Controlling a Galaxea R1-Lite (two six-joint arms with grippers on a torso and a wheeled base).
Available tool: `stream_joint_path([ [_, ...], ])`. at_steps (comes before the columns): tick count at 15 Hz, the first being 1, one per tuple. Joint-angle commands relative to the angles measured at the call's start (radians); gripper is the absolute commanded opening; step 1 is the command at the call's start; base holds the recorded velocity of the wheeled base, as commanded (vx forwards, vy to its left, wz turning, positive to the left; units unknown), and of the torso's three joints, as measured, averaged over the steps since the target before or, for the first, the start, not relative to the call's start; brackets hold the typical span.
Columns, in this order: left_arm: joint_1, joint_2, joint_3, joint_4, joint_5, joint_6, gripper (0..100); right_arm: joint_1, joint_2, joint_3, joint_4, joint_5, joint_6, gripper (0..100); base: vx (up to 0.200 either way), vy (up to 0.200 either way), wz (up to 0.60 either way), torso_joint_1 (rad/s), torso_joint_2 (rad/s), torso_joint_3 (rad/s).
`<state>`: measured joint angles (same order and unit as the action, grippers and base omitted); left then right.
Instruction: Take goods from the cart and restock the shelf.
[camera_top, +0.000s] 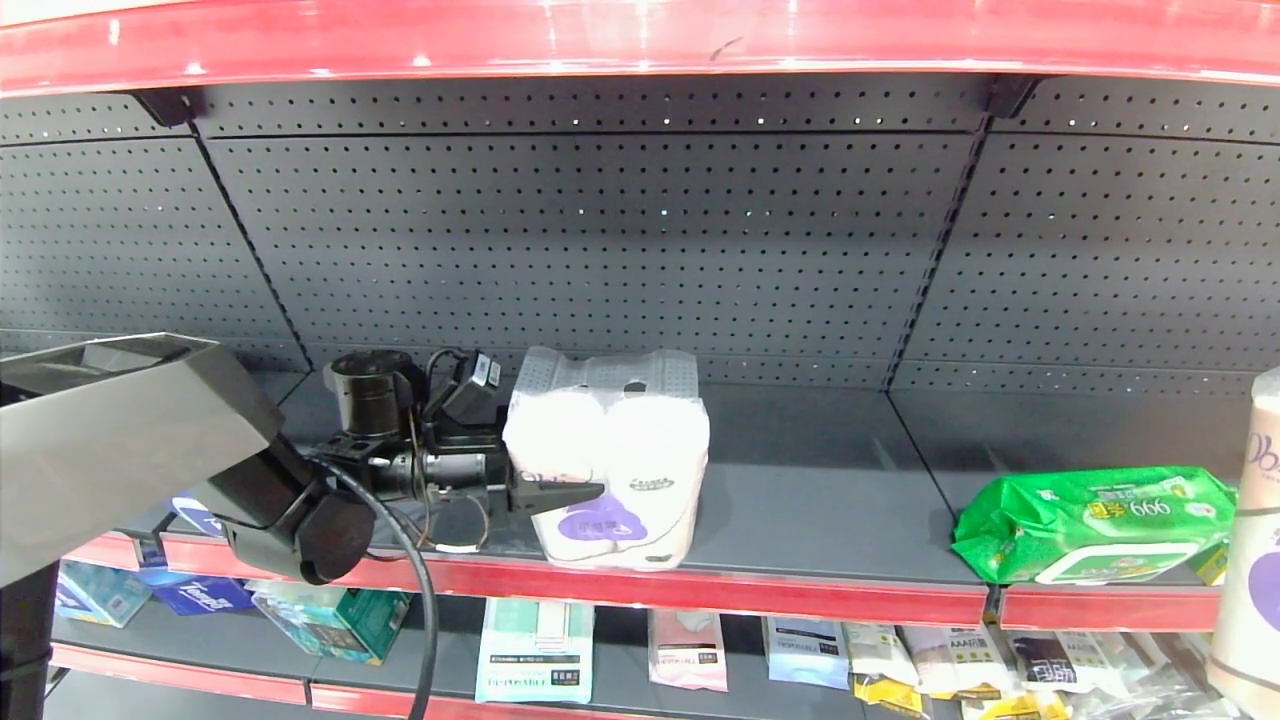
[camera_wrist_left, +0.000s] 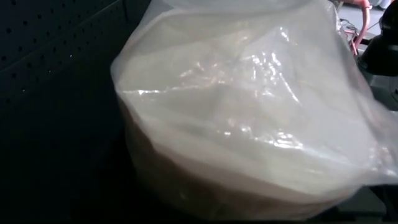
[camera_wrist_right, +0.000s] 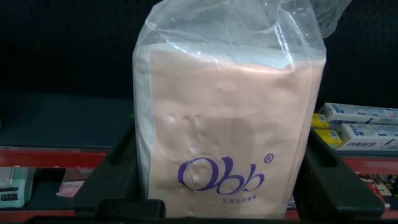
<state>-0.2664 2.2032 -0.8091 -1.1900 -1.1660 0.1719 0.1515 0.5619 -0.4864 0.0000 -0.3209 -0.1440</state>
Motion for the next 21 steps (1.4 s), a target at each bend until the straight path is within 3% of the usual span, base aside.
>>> stream_joint_path([
  [1,0.001,0.004,0.002,0.001,0.0,-0.002,0,0.0,0.001,0.002,0.0,0.0,0.0,0,0.0,0.0,0.0,0.0,0.0,0.0],
  [21,0.001,0.009,-0.018,0.006,0.014,-0.009,0,0.0,0.012,-0.008,0.0,-0.001,0.0,0,0.0,0.0,0.0,0.0,0.0,0.0],
])
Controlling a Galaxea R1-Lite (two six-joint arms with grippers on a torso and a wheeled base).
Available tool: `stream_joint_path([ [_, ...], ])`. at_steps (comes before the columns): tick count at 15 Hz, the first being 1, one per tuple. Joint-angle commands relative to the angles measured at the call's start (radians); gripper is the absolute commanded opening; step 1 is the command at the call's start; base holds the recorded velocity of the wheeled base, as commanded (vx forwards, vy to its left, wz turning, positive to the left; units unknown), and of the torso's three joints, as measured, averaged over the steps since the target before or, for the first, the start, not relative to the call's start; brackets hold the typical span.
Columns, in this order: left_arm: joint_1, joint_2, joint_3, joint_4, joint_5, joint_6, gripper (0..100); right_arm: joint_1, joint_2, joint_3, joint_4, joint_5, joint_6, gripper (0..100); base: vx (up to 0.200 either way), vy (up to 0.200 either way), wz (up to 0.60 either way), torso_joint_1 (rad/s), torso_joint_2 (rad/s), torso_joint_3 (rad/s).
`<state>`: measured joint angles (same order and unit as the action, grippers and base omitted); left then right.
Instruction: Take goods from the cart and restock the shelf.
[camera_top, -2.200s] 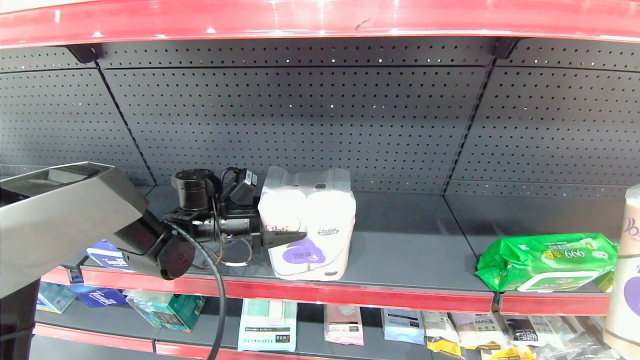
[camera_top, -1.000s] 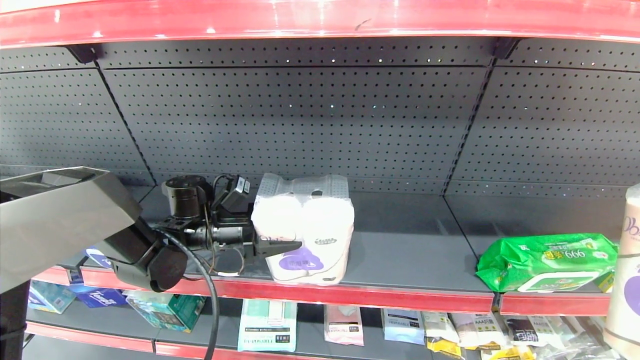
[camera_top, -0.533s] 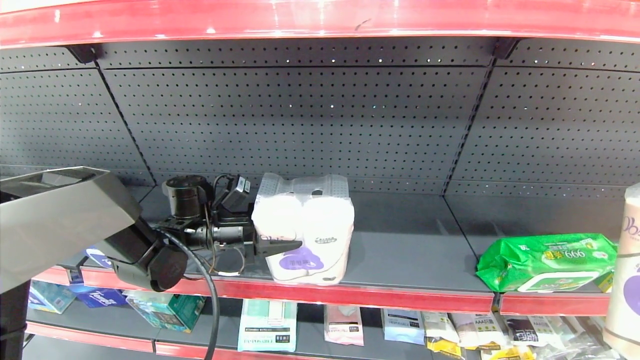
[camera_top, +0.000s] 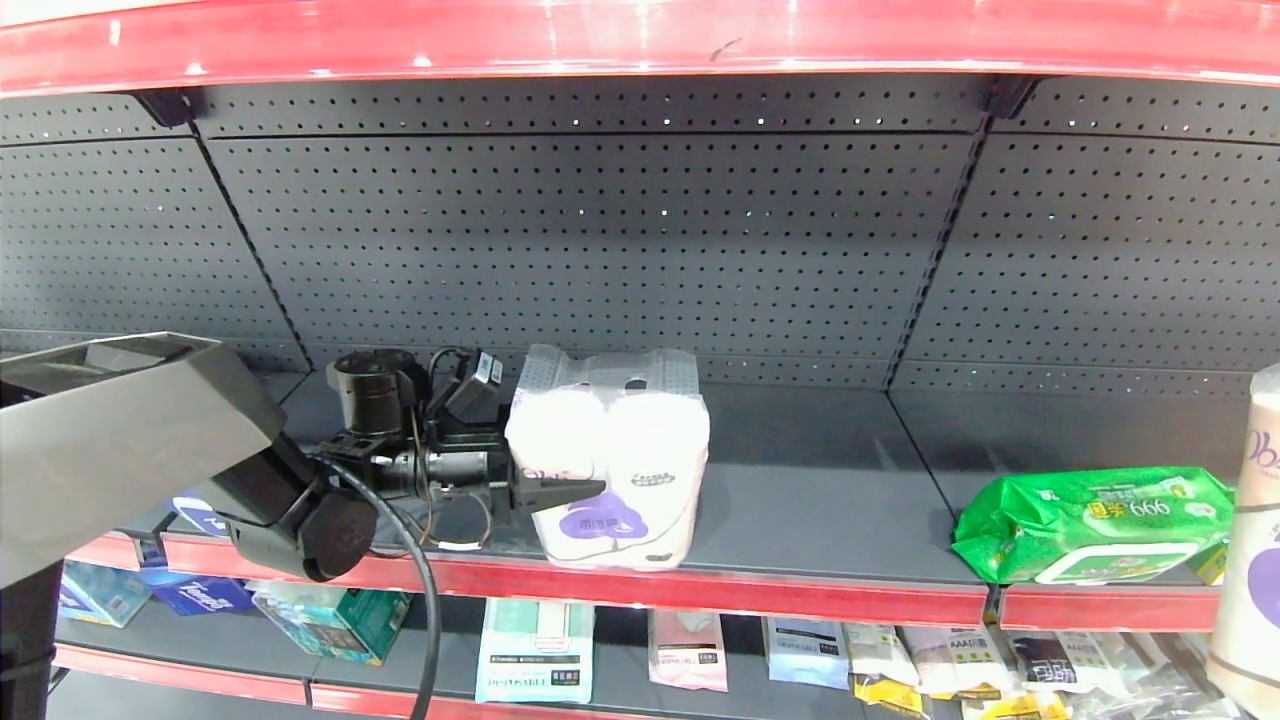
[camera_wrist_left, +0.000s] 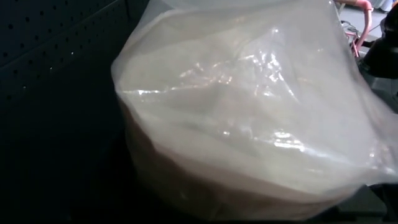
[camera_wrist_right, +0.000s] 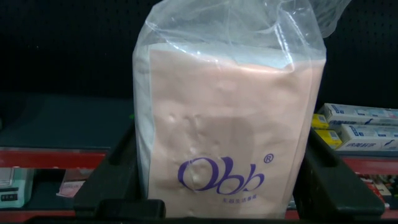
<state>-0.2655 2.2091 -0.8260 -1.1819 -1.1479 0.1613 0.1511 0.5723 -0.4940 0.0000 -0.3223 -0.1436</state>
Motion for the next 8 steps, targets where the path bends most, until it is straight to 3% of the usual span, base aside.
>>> stream_joint_path([
  [1,0.0,0.003,-0.01,-0.002,0.014,0.0,0,0.001,0.001,0.0,0.0,0.0,-0.001,0,0.0,0.0,0.0,0.0,0.0,0.0],
  [4,-0.001,0.003,-0.009,-0.004,0.014,-0.008,0,0.001,0.001,0.0,0.0,0.0,-0.001,0,0.0,0.0,0.0,0.0,0.0,0.0],
  [5,-0.001,0.003,-0.007,-0.007,0.016,-0.006,100,0.001,0.001,-0.001,0.0,-0.004,-0.001,0,0.0,0.0,0.0,0.0,0.0,0.0],
  [7,-0.001,0.0,-0.009,-0.005,0.017,-0.014,100,0.001,0.001,-0.001,0.0,-0.006,-0.001,0,0.0,0.0,0.0,0.0,0.0,0.0],
  [8,-0.001,-0.005,-0.001,-0.01,0.017,-0.04,100,0.001,-0.002,-0.001,0.0,-0.006,-0.001,0,0.0,0.0,0.0,0.0,0.0,0.0],
])
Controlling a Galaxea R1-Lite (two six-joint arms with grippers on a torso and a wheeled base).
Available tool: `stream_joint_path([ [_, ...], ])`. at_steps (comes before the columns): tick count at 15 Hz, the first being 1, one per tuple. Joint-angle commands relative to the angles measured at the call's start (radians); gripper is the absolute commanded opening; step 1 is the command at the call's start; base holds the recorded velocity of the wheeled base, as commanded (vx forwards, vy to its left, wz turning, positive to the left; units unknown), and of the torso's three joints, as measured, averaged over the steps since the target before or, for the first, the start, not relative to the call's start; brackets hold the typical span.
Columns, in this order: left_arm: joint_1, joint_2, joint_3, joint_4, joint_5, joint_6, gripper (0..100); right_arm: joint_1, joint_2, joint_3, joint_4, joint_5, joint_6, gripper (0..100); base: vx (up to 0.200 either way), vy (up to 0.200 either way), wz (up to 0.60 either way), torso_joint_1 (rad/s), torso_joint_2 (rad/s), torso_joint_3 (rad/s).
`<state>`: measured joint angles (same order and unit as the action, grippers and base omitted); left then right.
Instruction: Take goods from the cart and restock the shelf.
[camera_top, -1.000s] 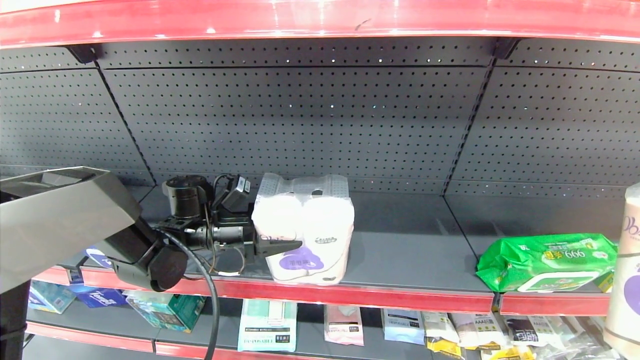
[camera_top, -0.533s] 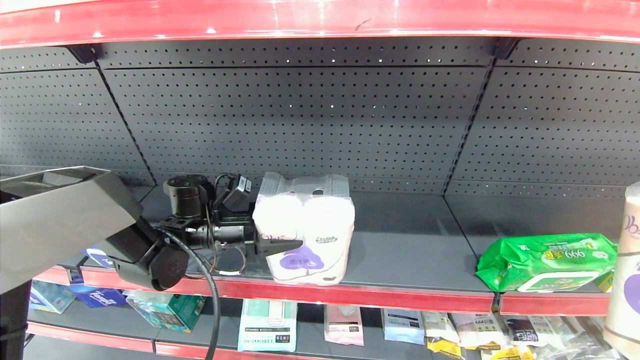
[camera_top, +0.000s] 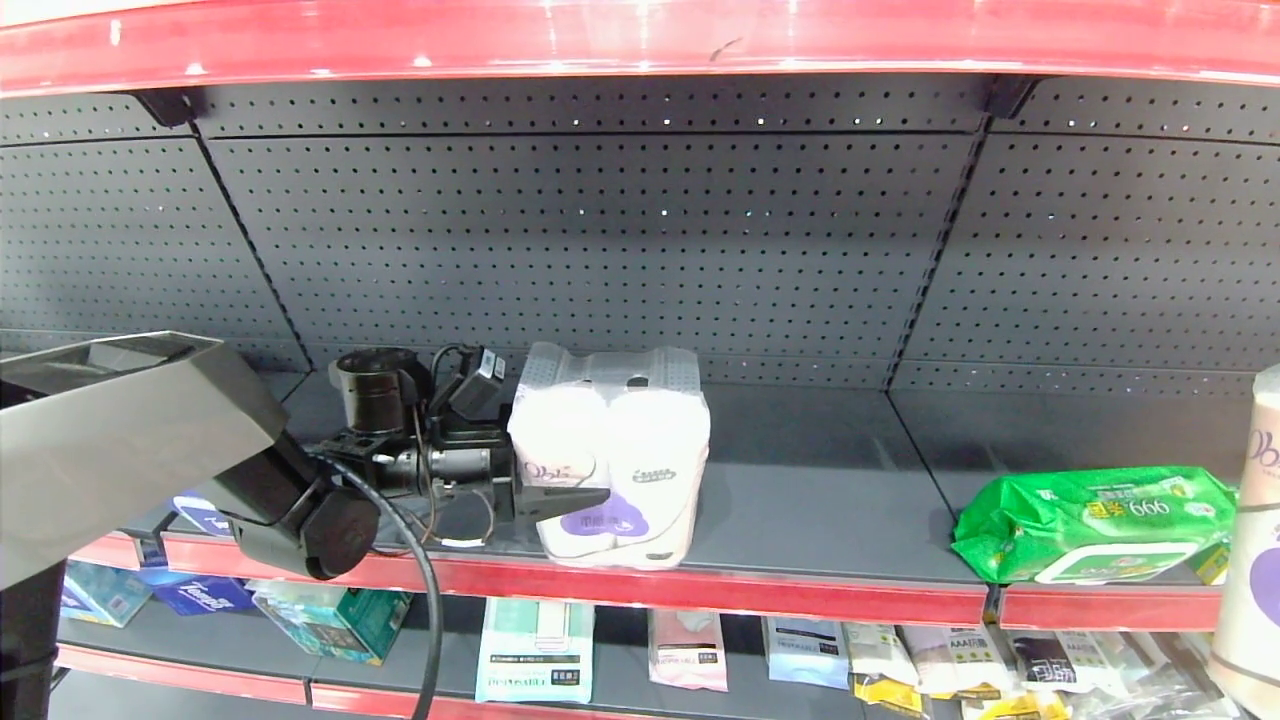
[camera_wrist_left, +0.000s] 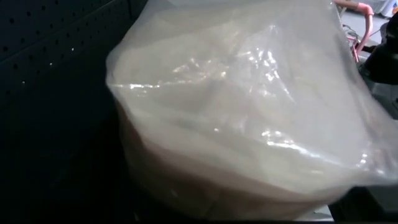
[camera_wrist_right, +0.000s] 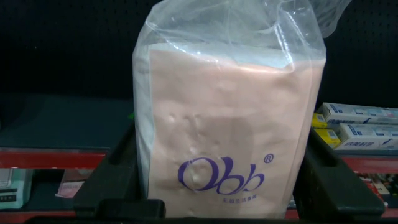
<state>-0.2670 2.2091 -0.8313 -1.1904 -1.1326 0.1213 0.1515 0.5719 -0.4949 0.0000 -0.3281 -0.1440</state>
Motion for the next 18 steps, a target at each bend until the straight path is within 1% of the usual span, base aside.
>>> stream_joint_path([
  [1,0.002,-0.006,0.008,-0.021,0.0,-0.015,100,0.0,-0.003,-0.001,0.0,0.0,0.0,0,0.0,0.0,0.0,0.0,0.0,0.0],
  [3,0.002,-0.008,0.017,-0.069,-0.006,-0.049,100,0.0,-0.003,0.001,0.0,0.0,0.0,0,0.0,0.0,0.0,0.0,0.0,0.0],
  [4,0.002,-0.019,0.037,-0.103,-0.013,-0.072,100,0.0,-0.001,0.001,0.0,0.0,0.0,0,0.0,0.0,0.0,0.0,0.0,0.0],
  [6,0.002,-0.046,0.081,-0.166,-0.016,-0.134,100,0.0,0.002,0.001,0.0,0.0,0.0,0,0.0,0.0,0.0,0.0,0.0,0.0],
  [7,0.002,-0.051,0.089,-0.186,-0.021,-0.149,100,0.0,0.002,0.001,0.0,0.0,0.0,0,0.0,0.0,0.0,0.0,0.0,0.0],
  [8,0.008,-0.054,0.103,-0.252,-0.036,-0.196,100,0.0,0.002,0.001,0.0,0.0,0.0,0,0.0,0.0,0.0,0.0,0.0,0.0],
  [9,0.019,-0.052,0.104,-0.304,-0.039,-0.232,100,0.0,0.003,0.001,0.0,0.0,0.0,0,0.0,0.0,0.0,0.0,0.0,0.0],
  [10,0.02,-0.054,0.104,-0.342,-0.039,-0.261,100,0.0,0.003,0.001,0.0,0.0,0.0,0,0.0,0.0,0.0,0.0,0.0,0.0],
  [12,0.032,-0.054,0.098,-0.38,-0.038,-0.301,100,0.0,0.003,0.004,0.0,0.0,0.0,0,0.0,0.0,0.0,0.0,0.0,0.0],
  [16,0.046,-0.063,0.083,-0.38,-0.033,-0.305,100,0.0,0.003,0.007,0.0,0.0,0.0,0,0.0,0.0,0.0,0.0,0.0,0.0],
  [17,0.054,-0.078,0.061,-0.38,-0.032,-0.333,100,0.0,0.003,0.004,0.0,0.0,0.0,0,0.0,0.0,0.0,0.0,0.0,0.0],
  [18,0.055,-0.089,0.05,-0.38,-0.03,-0.353,100,0.0,0.003,0.004,0.0,-0.002,0.0,0,0.0,0.0,0.0,0.0,0.0,0.0],
])
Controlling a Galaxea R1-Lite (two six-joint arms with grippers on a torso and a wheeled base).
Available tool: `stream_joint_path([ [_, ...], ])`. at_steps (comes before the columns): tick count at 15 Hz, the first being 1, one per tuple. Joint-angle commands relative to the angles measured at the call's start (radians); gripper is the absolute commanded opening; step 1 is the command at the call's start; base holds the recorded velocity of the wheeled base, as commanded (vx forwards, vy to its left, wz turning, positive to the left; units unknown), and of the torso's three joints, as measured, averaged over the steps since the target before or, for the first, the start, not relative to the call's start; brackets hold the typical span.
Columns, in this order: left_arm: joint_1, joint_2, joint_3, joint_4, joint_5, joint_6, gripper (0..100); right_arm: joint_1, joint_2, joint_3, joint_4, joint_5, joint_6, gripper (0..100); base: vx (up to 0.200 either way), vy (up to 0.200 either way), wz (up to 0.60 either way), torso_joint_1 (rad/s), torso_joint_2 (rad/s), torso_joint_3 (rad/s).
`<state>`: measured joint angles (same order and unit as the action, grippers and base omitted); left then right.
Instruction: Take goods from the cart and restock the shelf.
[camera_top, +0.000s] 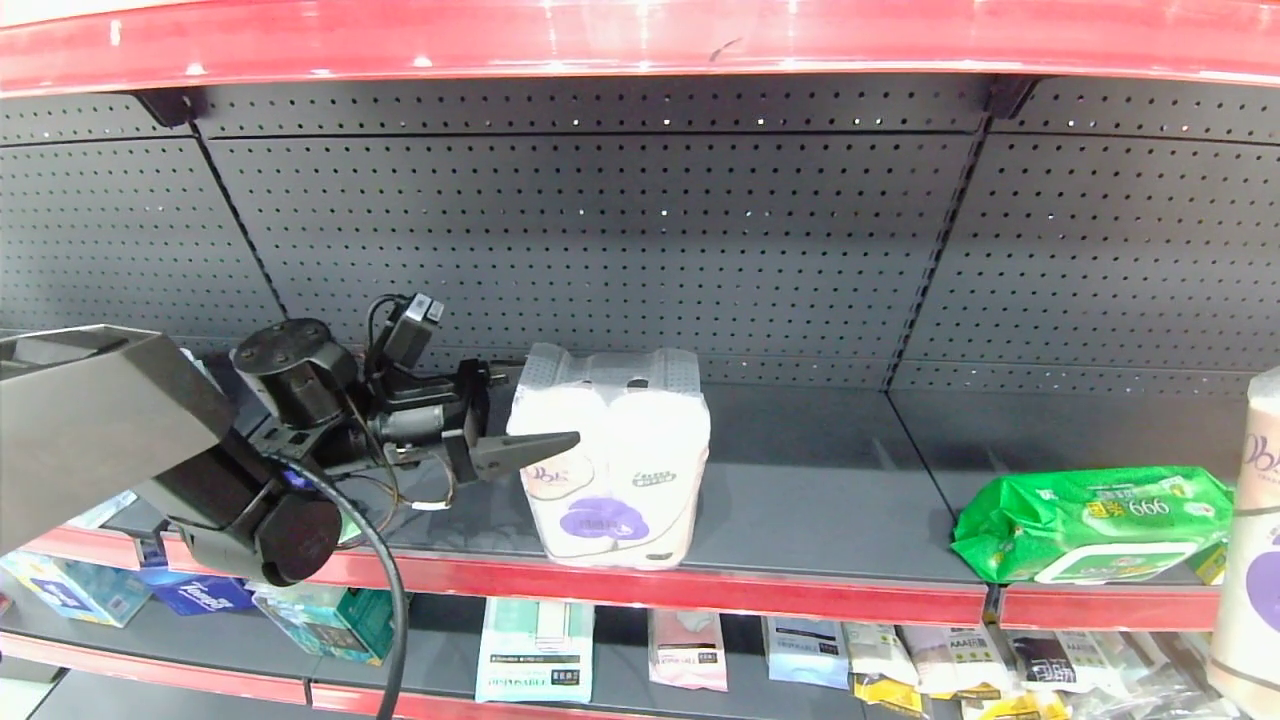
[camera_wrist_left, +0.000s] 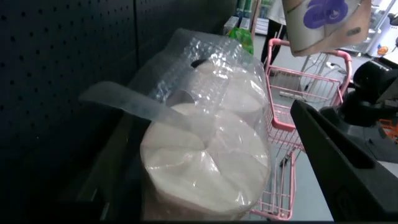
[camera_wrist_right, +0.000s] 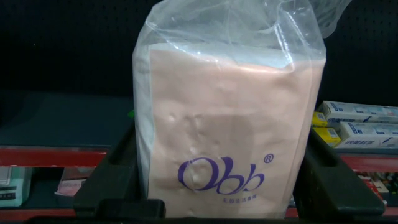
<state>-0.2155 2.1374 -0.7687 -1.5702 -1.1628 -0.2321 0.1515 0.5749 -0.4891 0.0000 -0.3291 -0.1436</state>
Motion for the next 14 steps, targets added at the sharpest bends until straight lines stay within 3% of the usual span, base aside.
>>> stream_joint_path([
  [1,0.005,-0.031,-0.035,-0.001,0.003,-0.035,100,0.0,-0.001,0.0,0.0,-0.001,-0.001,0,0.0,0.0,0.0,0.0,0.0,0.0],
  [4,0.027,-0.031,-0.118,-0.001,0.037,-0.056,100,0.0,-0.001,-0.002,0.0,-0.001,-0.001,0,0.0,0.0,0.0,0.0,0.0,0.0],
  [7,0.065,-0.056,-0.121,-0.001,0.048,-0.062,100,0.0,0.0,0.001,0.0,0.001,-0.001,0,0.0,0.0,0.0,0.0,0.0,0.0],
  [9,0.088,-0.068,-0.121,-0.001,0.094,-0.062,100,0.0,0.0,0.006,0.0,0.002,-0.001,0,0.0,0.0,0.0,0.0,0.0,0.0],
  [11,0.097,-0.099,-0.121,0.024,0.256,-0.062,100,0.0,-0.001,0.012,0.0,0.002,-0.001,0,0.0,0.0,0.0,0.0,0.0,0.0],
  [14,0.097,-0.177,-0.119,0.145,0.417,-0.036,100,0.0,-0.004,0.012,0.0,0.004,-0.001,0,0.0,0.0,0.0,0.0,0.0,0.0],
])
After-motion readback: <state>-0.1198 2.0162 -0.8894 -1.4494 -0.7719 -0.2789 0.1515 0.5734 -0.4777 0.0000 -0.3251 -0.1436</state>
